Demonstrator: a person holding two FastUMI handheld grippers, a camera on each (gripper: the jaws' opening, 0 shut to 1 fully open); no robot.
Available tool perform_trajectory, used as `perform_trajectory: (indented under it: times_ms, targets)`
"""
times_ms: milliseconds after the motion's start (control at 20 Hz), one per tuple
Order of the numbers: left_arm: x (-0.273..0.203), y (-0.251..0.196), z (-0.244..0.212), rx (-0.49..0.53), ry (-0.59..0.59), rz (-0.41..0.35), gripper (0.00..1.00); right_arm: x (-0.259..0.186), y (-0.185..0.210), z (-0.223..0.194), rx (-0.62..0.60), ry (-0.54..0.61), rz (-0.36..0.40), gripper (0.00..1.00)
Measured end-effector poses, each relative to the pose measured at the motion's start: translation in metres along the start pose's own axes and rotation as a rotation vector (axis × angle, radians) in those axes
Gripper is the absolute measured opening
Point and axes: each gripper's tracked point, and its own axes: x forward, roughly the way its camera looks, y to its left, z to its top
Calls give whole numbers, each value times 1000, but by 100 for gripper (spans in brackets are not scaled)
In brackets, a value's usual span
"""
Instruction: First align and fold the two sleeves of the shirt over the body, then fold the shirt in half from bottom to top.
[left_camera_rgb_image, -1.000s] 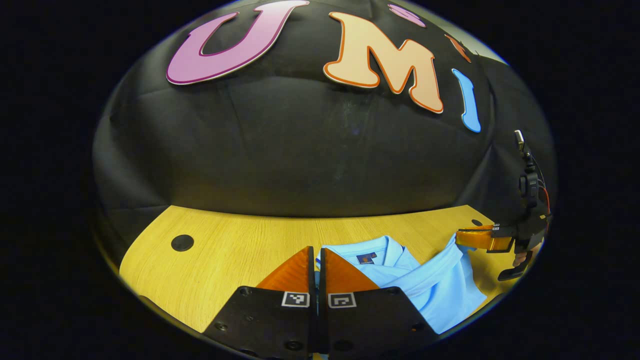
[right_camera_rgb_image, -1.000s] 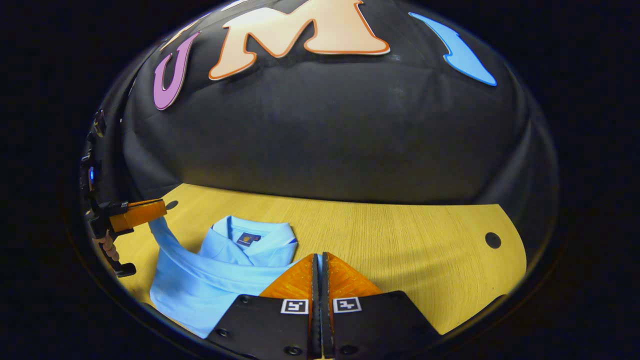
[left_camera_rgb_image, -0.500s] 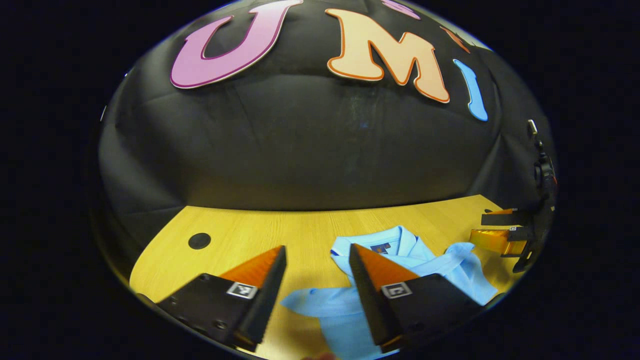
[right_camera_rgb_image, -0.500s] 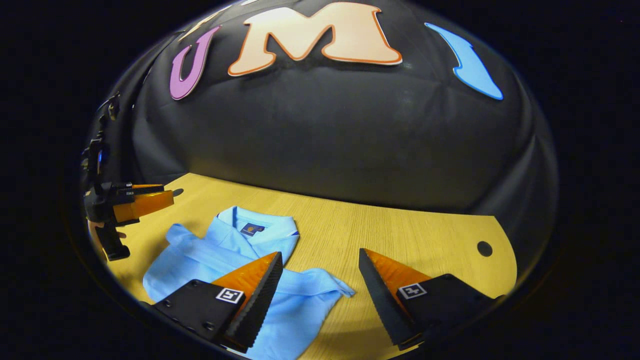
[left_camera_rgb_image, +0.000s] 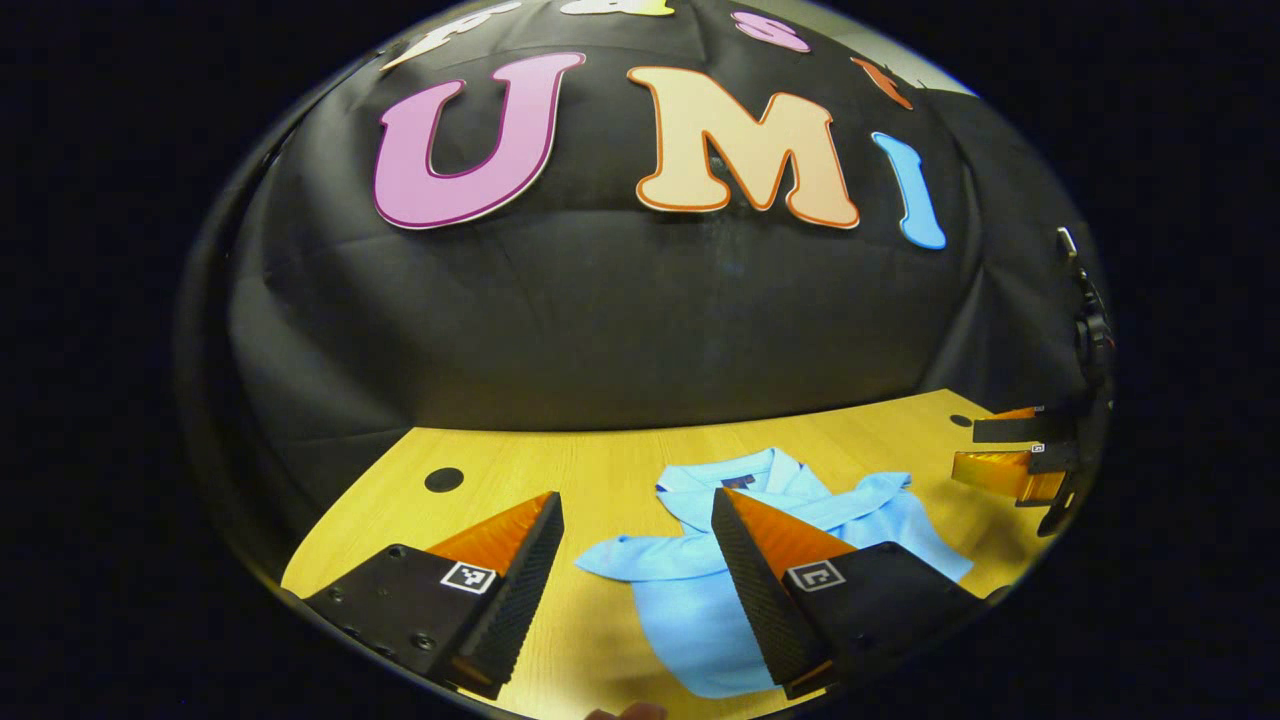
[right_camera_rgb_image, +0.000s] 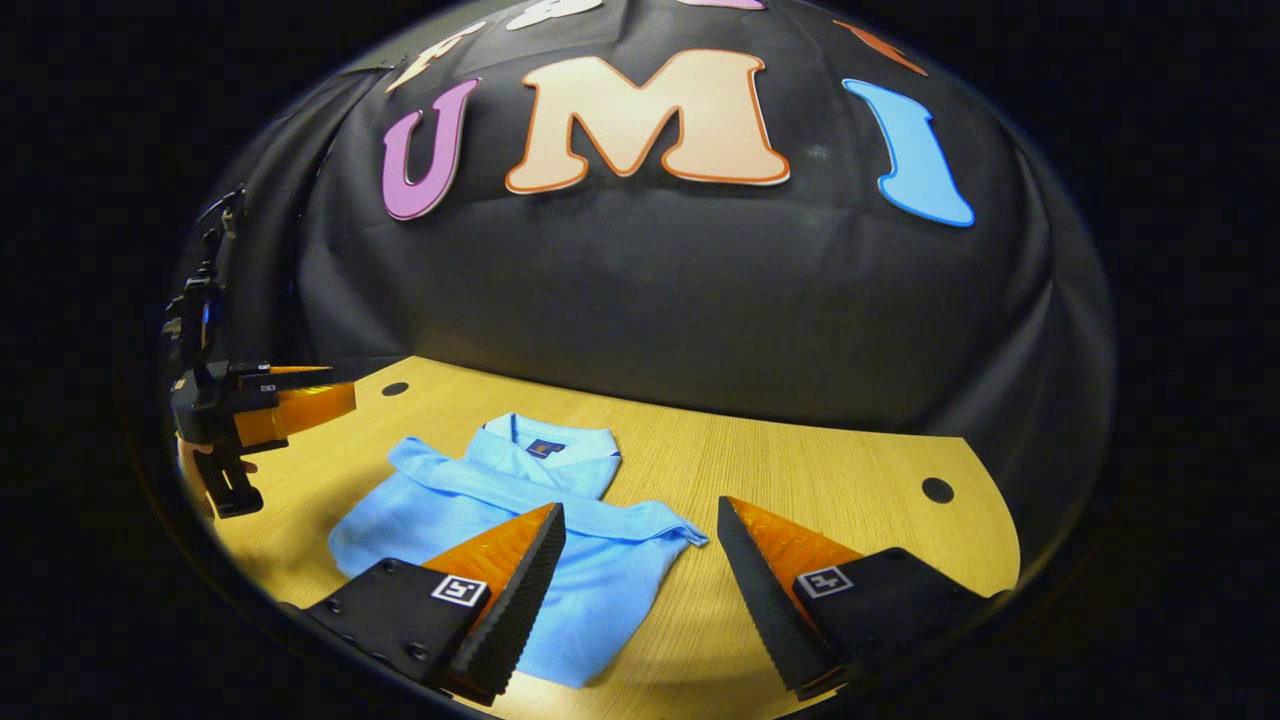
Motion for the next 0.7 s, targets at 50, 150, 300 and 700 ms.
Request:
perform_trajectory:
  times_ms: [50, 150, 300, 700]
  targets:
    - [-9, -2, -2, 3, -6, -2, 89, -10, 1, 0, -3, -14, 2, 96]
    - [-28, -8, -7, 13, -11, -8, 89, -31, 8, -1, -7, -42, 3, 95]
    - [-59, -23, -8, -2, -37, -41, 89, -61, 13, -2, -12, -89, 2, 96]
    - [-125, -46, -18, -7, -100, -90, 89, -125, 21, -17, 34, -173, 9, 96]
